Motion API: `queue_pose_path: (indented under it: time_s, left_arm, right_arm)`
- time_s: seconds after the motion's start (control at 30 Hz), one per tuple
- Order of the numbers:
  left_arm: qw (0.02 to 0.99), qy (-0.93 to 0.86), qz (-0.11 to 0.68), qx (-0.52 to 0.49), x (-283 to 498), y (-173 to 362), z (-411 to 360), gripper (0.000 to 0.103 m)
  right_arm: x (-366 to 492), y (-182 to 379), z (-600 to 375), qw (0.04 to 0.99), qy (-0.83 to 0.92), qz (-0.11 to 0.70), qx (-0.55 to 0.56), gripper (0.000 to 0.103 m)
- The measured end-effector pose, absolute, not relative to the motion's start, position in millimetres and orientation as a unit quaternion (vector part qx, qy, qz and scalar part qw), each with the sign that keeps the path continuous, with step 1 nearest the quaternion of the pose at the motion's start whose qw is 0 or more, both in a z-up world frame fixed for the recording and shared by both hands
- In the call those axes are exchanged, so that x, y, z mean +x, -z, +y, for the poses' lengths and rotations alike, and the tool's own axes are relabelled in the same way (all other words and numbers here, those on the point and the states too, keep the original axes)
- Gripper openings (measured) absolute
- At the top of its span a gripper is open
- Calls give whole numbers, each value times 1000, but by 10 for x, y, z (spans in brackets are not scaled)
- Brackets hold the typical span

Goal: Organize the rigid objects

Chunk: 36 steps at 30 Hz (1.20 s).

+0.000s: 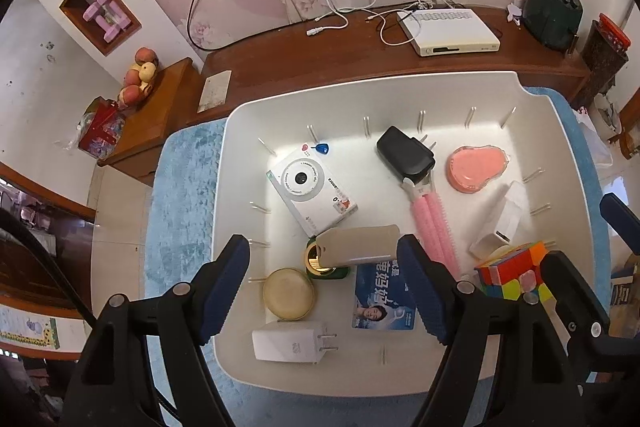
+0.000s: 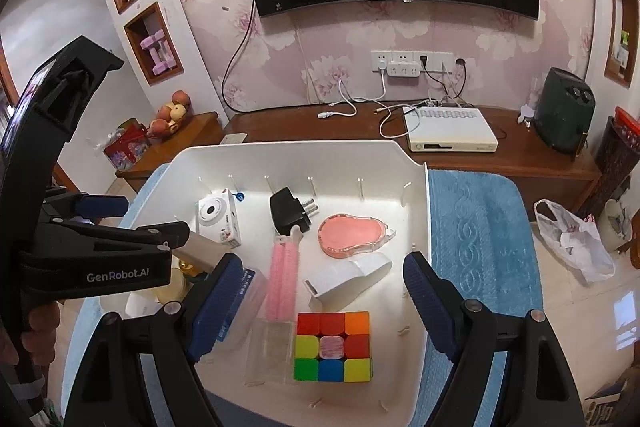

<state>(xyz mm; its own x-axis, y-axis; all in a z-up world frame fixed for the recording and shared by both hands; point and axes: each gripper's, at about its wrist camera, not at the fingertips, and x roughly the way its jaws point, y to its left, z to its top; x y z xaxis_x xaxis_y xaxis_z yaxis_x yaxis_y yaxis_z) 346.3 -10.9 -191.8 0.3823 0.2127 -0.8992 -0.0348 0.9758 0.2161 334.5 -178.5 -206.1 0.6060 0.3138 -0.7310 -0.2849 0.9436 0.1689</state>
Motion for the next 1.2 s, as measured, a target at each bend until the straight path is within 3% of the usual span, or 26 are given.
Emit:
queue_pose_path:
  time_s: [0.67,1.2]
  left_arm:
    - [850,-72,518,67,2847,1342,14,80]
    - [843,-85,530,33,1776,1198,542,82]
  right_arm:
    - [2882,1489,-1661,909,-153,388,-29,87]
    - [1745,1182,-1118,899,-166,399,-75,87]
